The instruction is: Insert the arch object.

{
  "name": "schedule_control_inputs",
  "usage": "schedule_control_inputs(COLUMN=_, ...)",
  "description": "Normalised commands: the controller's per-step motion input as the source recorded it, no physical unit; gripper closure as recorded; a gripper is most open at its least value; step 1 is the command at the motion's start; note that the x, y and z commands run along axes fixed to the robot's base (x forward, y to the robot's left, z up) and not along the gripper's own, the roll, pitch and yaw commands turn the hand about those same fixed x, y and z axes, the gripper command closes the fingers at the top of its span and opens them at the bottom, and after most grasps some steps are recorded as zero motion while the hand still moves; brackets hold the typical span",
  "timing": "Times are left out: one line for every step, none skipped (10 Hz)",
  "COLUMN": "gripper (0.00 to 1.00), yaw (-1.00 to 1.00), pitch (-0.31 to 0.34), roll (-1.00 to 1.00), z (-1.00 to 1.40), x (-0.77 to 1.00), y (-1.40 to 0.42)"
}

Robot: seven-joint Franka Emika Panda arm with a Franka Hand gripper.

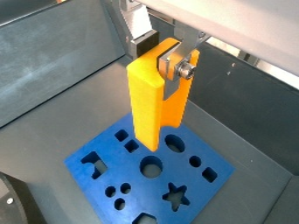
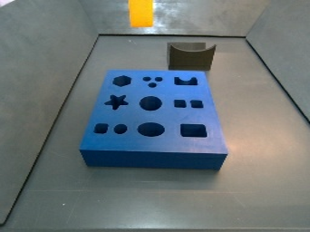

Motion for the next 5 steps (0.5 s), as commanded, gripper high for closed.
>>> schedule_control_inputs(gripper=1.00, yaw=0.00, pitch=0.000, roll=0.00, z=0.00, x=0.00, y=-0.04)
schedule_control_inputs(gripper=1.00, yaw=-0.24, pitch=0.016, roll=0.02, z=-0.07, x=0.00, y=0.20)
schedule_control_inputs(gripper=1.00, yaw=-0.78, pitch=0.026, roll=0.06, z=-0.49, x=0.26, y=0.23)
schedule_control_inputs(gripper=1.00, yaw=-0.85, pitch=0.007, roll=0.07, z=-0.57, x=0.21, y=0.16)
schedule_control_inputs(gripper=1.00, yaw=-0.88, pitch=0.000, roll=0.03, z=-0.54, x=0.23, y=0.14)
